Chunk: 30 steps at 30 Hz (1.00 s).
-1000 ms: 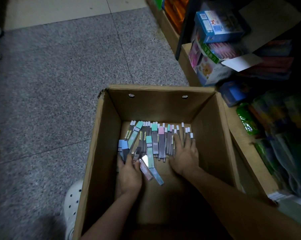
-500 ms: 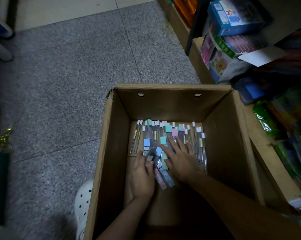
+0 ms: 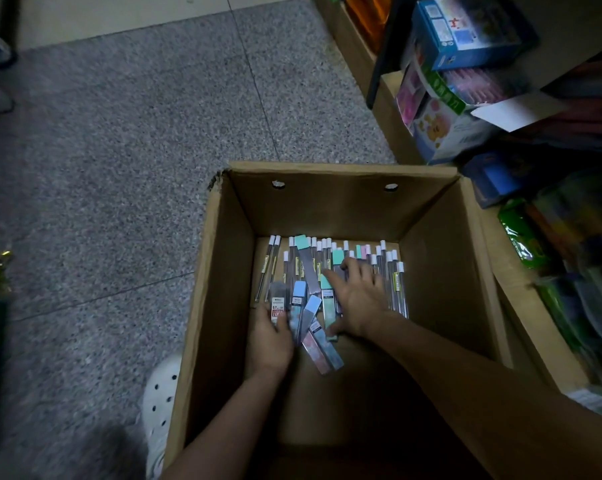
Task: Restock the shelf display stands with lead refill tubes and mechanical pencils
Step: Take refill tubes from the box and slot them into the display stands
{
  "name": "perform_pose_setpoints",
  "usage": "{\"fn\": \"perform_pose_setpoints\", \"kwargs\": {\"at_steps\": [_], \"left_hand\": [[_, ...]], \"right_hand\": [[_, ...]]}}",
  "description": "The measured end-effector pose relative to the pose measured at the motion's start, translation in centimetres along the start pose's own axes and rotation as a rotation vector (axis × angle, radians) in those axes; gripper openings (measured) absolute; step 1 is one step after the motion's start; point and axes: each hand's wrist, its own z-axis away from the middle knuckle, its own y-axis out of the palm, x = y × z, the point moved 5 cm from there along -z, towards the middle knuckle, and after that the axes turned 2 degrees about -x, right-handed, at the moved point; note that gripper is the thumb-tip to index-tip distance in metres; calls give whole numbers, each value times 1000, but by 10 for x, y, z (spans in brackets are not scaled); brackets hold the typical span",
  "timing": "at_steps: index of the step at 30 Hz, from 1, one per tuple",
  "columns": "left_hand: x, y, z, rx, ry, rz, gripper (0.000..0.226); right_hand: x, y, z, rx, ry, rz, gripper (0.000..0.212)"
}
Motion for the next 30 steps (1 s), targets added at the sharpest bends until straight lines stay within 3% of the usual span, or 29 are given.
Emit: {"fn": "perform_pose_setpoints", "kwargs": {"at_steps": [4, 7, 11, 14, 20, 24, 30], "left_hand": [[3, 4, 2, -6, -42, 66, 9], [-6, 9, 8, 89, -19, 260, 7], [-30, 6, 25, 277, 14, 367, 45], [-70, -4, 40, 420, 145, 304, 61], [-204, -46, 80, 682, 493, 51, 57], [-289, -66, 129, 754, 683, -181, 58], [-367, -66, 200, 765, 823, 27, 65]], "right_hand": [[8, -8, 3, -48, 22, -103, 108], [7, -13, 22, -117, 66, -407, 87], [4, -26, 60, -168, 98, -791, 54], [-11, -61, 82, -346, 117, -913, 50], [-48, -180, 141, -675, 122, -933, 43], [-67, -252, 200, -861, 90, -856, 42], [-89, -320, 291, -1034, 108, -742, 41]]}}
